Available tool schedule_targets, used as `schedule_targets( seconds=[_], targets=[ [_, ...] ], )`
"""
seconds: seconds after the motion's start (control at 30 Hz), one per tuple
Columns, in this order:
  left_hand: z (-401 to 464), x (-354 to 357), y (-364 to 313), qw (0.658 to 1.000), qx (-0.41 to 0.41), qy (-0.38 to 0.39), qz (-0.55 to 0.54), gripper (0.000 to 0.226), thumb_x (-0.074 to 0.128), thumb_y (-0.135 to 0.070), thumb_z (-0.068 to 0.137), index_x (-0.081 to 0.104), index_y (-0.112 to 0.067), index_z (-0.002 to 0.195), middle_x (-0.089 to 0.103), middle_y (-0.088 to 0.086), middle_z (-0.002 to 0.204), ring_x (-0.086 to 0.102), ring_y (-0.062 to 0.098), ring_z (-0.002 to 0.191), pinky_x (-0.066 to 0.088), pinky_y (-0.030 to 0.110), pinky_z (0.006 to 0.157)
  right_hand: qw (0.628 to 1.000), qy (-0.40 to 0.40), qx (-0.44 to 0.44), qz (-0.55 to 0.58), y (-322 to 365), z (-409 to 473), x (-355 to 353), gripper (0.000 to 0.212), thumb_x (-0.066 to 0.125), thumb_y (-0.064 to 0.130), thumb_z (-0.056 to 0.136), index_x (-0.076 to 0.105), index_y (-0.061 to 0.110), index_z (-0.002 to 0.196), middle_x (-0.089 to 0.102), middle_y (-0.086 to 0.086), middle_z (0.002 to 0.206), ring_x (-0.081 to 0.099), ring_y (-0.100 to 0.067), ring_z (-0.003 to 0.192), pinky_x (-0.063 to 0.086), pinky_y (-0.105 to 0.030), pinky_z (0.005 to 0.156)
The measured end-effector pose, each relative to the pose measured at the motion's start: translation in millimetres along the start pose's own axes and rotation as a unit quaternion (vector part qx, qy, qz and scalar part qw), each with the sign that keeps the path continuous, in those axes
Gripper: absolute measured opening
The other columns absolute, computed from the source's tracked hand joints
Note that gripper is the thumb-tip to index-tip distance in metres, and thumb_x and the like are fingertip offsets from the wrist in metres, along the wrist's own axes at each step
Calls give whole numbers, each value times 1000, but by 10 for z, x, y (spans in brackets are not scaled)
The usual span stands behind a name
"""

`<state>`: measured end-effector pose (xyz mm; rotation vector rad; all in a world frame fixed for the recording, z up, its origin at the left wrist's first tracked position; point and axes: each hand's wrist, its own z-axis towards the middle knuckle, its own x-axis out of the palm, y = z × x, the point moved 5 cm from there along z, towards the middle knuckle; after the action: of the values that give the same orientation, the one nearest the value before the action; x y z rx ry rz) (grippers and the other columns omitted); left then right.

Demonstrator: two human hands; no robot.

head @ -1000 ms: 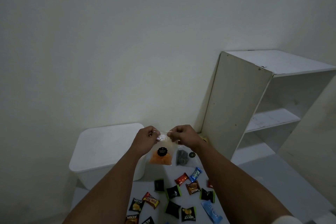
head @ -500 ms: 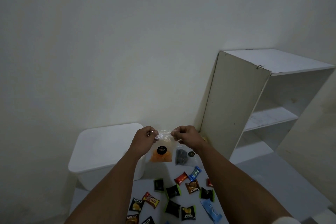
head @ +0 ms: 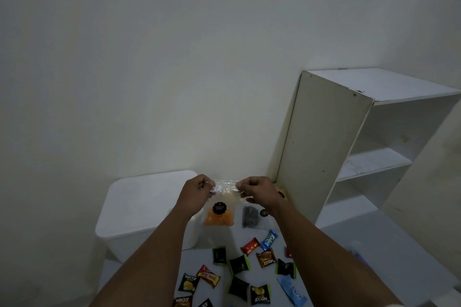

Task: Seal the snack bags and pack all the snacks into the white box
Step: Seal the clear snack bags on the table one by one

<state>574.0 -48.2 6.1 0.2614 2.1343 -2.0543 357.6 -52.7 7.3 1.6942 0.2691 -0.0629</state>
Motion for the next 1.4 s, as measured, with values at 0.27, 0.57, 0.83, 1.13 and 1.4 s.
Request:
schedule_targets(
  seconds=[0.27, 0.57, 0.83, 1.13, 1.4],
  targets=[
    [-47, 162, -79, 999, -2, 54, 5, 15, 62, -20, 97, 70, -9, 90, 77, 8, 84, 68, 14, 74, 53, 30, 74, 996, 27, -43, -74, 180, 28, 168, 19, 74, 24, 87, 77, 7, 96, 75, -9, 88, 68, -11, 76, 53, -29, 72],
    [-32, 135, -157, 997, 20, 62, 52, 18, 62, -21, 98, 67, -9, 86, 77, 6, 82, 67, 11, 70, 54, 30, 73, 988, 17, -65, -138, 231, 26, 94, 29, 79, 27, 84, 72, -1, 79, 68, -7, 69, 60, -9, 59, 51, -24, 61],
    [23, 72, -220, 998, 21, 20, 47, 17, 62, -17, 98, 64, -12, 81, 75, 8, 85, 67, 7, 69, 51, 32, 74, 992, 3, -84, -93, 275, -59, -99, 17, 72, 15, 90, 76, -1, 92, 73, -23, 89, 63, -17, 70, 53, -17, 61],
    [-99, 411, -136, 991, -91, -97, 1, 52, 65, -56, 88, 65, -3, 84, 74, 11, 80, 73, 26, 80, 63, 43, 75, 981, -73, -125, -126, 155, -70, -254, 13, 74, 25, 87, 79, 13, 90, 77, 1, 80, 73, -14, 69, 62, -33, 72],
    [-174, 975, -84, 959, -202, -50, -195, 29, 65, -35, 92, 67, -6, 90, 73, 16, 89, 72, 26, 81, 62, 46, 81, 983, -31, -131, -127, -53, -67, -466, 13, 75, 23, 87, 80, 16, 97, 78, 3, 85, 74, -12, 74, 62, -36, 76]
  ],
)
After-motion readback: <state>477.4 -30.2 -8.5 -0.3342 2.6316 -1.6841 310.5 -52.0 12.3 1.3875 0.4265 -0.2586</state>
